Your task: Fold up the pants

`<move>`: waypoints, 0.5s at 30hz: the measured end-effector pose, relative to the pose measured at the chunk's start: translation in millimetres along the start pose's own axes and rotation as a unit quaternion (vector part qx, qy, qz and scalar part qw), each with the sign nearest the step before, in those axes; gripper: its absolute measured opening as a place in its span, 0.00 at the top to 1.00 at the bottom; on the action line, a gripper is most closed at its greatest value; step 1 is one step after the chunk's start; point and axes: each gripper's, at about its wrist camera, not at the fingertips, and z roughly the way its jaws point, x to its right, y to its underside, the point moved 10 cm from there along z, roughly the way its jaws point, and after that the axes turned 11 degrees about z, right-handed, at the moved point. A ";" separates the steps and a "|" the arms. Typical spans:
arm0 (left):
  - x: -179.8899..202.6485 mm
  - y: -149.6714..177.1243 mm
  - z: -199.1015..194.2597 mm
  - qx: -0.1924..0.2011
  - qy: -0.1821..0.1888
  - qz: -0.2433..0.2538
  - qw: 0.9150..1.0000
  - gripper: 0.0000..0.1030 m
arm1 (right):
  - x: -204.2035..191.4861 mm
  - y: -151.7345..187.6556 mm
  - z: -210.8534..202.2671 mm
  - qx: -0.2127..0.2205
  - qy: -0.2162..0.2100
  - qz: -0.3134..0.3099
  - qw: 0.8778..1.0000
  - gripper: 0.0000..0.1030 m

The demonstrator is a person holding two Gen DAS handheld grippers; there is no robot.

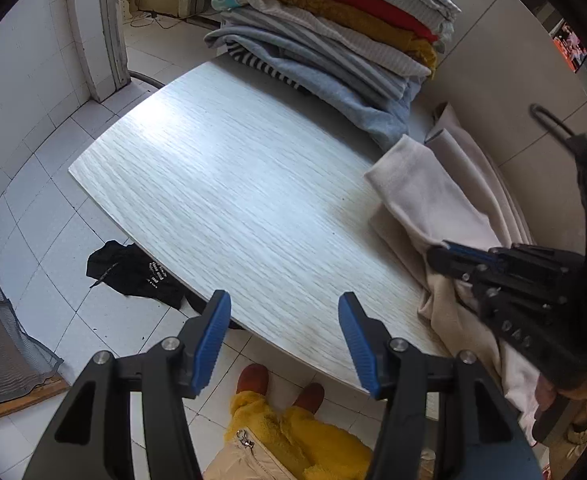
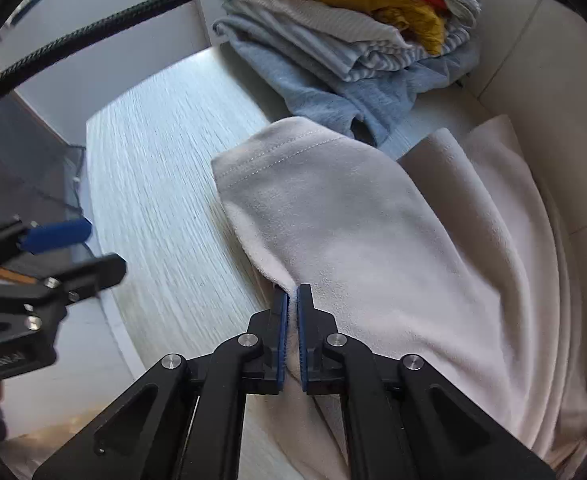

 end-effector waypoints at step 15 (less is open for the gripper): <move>103.2 -61.3 27.7 0.029 0.181 0.006 0.983 0.41 | 97.8 -10.3 -69.5 0.074 0.014 0.104 0.992 0.95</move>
